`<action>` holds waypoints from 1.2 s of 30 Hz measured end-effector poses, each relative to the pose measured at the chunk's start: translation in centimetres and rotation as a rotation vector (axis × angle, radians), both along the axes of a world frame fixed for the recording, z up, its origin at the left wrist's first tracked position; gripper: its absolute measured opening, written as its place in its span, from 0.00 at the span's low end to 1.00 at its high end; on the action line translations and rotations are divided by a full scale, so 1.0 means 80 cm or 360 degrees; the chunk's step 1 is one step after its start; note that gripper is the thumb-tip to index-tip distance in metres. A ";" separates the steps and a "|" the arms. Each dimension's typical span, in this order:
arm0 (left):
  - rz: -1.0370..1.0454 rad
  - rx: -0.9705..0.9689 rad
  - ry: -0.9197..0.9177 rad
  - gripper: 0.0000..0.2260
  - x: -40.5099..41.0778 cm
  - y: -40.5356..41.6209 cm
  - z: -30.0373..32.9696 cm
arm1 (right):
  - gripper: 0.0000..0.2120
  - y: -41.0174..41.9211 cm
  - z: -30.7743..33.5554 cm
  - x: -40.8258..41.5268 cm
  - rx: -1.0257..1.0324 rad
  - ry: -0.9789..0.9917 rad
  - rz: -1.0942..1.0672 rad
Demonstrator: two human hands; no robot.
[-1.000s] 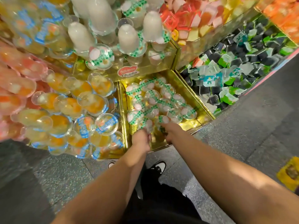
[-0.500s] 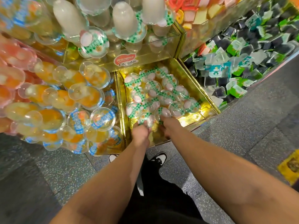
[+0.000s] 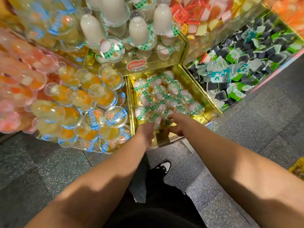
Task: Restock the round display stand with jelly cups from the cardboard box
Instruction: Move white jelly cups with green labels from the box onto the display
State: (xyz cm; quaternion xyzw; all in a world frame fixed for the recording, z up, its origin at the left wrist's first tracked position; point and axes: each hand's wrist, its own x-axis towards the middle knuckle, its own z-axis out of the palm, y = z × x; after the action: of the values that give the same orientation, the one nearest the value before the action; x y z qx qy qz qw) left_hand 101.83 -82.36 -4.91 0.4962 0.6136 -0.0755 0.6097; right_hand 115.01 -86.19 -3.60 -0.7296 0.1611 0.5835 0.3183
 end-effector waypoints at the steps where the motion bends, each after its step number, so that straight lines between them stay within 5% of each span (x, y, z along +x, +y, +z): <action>1: -0.0083 0.0050 -0.0002 0.17 -0.011 0.002 0.015 | 0.05 -0.003 0.009 -0.001 0.0012 -0.0035 0.0049; 5: -0.0387 0.0140 -0.0118 0.13 -0.048 0.004 0.066 | 0.14 -0.013 0.050 -0.010 0.0163 -0.0371 0.0505; 9: -0.0025 -0.0060 -0.0550 0.13 -0.104 0.026 0.132 | 0.16 -0.007 0.114 -0.052 0.0238 -0.0803 0.0979; 12: -0.0137 0.0186 -0.0659 0.03 -0.186 0.055 0.181 | 0.14 0.014 0.168 -0.123 0.0343 -0.1057 0.1196; 14: -0.0205 0.0415 -0.0653 0.04 -0.253 0.081 0.209 | 0.16 0.038 0.202 -0.186 0.0435 -0.1212 0.1321; 18: -0.0265 0.0903 -0.0377 0.01 -0.404 0.147 0.257 | 0.15 0.100 0.253 -0.323 0.0626 -0.1419 0.1679; 22: -0.0261 0.1206 0.0053 0.12 -0.549 0.193 0.301 | 0.15 0.170 0.276 -0.456 0.0802 -0.1618 0.2074; 29: 0.0059 0.1356 0.0373 0.11 -0.750 0.255 0.302 | 0.13 0.290 0.288 -0.645 0.1097 -0.1827 0.2668; 36: 0.0256 0.1310 0.0610 0.11 -0.874 0.337 0.281 | 0.15 0.418 0.248 -0.768 0.1269 -0.1745 0.2888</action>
State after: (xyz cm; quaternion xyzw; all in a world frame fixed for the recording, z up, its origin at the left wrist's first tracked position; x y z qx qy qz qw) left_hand 31.88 -55.41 17.61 0.6248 0.7308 0.1316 0.2413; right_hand 53.59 -52.77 16.28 -0.5808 -0.7864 0.2100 0.0151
